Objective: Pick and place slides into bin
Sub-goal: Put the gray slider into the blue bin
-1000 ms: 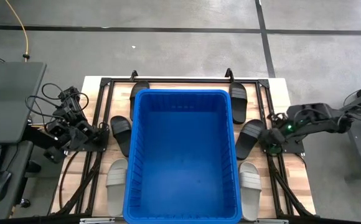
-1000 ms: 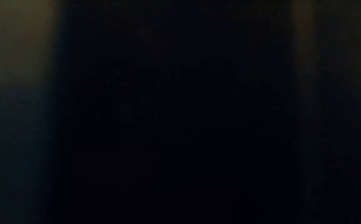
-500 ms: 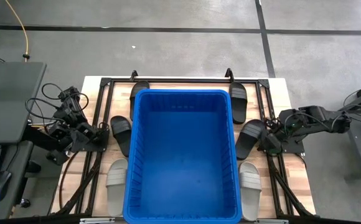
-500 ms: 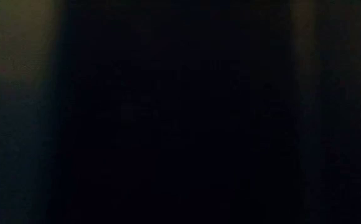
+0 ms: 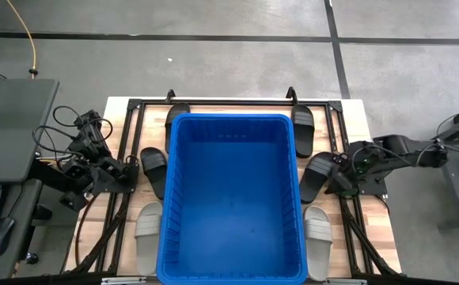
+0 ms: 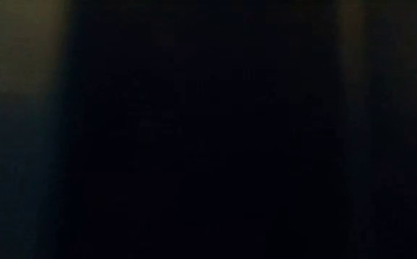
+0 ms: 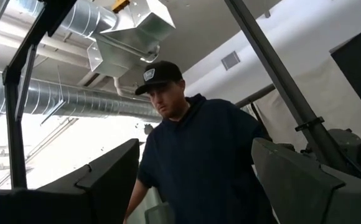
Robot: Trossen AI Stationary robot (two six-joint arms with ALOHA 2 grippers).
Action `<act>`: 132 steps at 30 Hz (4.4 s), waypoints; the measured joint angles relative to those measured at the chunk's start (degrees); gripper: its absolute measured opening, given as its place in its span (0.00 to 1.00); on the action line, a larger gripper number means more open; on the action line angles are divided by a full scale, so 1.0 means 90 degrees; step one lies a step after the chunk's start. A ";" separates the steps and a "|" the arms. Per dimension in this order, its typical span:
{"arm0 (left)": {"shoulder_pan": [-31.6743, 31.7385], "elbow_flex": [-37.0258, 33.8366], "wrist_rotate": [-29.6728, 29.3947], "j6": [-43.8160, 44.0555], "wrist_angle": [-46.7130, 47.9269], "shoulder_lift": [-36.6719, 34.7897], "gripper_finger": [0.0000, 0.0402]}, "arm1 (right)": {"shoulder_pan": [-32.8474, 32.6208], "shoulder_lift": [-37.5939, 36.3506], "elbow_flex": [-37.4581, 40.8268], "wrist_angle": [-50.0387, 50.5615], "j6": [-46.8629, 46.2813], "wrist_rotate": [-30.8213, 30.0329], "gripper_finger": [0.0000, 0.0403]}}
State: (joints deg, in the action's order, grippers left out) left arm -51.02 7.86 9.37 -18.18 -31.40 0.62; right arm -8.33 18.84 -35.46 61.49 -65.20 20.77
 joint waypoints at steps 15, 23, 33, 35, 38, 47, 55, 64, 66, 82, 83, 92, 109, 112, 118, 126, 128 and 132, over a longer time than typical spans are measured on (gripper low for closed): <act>0.0002 0.0000 0.0000 -0.0017 0.0002 0.0000 0.74 | -0.0534 0.1184 0.0000 -0.0605 -0.0716 0.1566 0.72; 0.0000 0.0000 0.0000 0.0064 0.0036 0.0000 0.74 | -0.1230 0.1405 -0.0022 -0.4294 -0.2872 0.1906 0.72; 0.0001 -0.0005 0.0002 0.0053 0.0232 0.0000 0.74 | -0.3037 0.3605 -0.2324 -0.3099 -0.2225 0.0815 0.72; 0.0000 -0.0005 0.0000 0.0052 0.0228 0.0000 0.74 | -0.3315 0.4256 -0.3012 -0.2317 -0.1663 0.0334 0.72; 0.0001 -0.0005 0.0003 0.0057 0.0245 0.0000 0.74 | -0.3834 0.5235 -0.3938 -0.0975 -0.1075 -0.0467 0.72; 0.0002 -0.0002 0.0005 0.0305 0.0320 0.0000 0.74 | -0.5429 0.7806 -0.5854 0.0939 -0.0464 -0.1801 0.72; 0.0002 -0.0002 0.0005 0.0572 0.0413 0.0000 0.74 | -0.5959 0.9464 -0.6982 0.2441 -0.0701 -0.2023 0.72; 0.0002 -0.0002 0.0005 0.0577 0.0452 0.0000 0.74 | -0.5974 1.0461 -0.7409 0.2519 -0.0782 -0.2064 0.72; 0.0002 -0.0002 0.0005 0.0578 0.0473 0.0000 0.74 | -0.5985 1.0589 -0.7395 0.2530 -0.1013 -0.1966 0.72; 0.0000 -0.0002 0.0056 0.0914 0.0533 0.0000 0.74 | -0.6833 1.0531 -0.6985 0.2311 -0.2331 -0.2947 0.72; 0.0000 -0.0002 0.0064 0.0914 0.0544 0.0000 0.74 | -0.6842 1.0531 -0.6907 0.2236 -0.2409 -0.2954 0.72; 0.0000 -0.0002 0.0070 0.0914 0.0561 0.0000 0.74 | -0.6833 1.0529 -0.5972 0.2127 -0.2494 -0.3043 0.72; 0.0000 0.0000 0.0068 0.0918 0.0498 -0.0001 0.74 | -0.6723 1.0526 -0.5331 0.2470 -0.2772 -0.3975 0.72; 0.0000 0.0000 0.0053 0.0907 0.0503 0.0000 0.74 | -0.6706 1.0547 -0.5331 0.2558 -0.2768 -0.4193 0.72; 0.0000 0.0000 0.0049 0.0909 0.0503 0.0000 0.74 | -0.6695 1.0947 -0.5331 0.2921 -0.2759 -0.4172 0.72; 0.0000 0.0000 0.0049 0.0917 0.0480 0.0000 0.74 | -0.6654 1.1436 -0.5331 0.3148 -0.2539 -0.4138 0.72; 0.0000 0.0000 0.0049 0.0917 0.0455 0.0000 0.74 | -0.6594 1.1447 -0.5331 0.3169 -0.2539 -0.4219 0.70; 0.0000 0.0000 0.0049 0.0917 0.0454 -0.0002 0.74 | -0.6410 1.1444 -0.5172 0.3151 -0.2593 -0.4194 0.59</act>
State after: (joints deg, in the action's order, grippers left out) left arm -51.03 7.86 9.80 -9.93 -27.31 0.61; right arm -66.02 121.84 -82.01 89.86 -88.54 -16.97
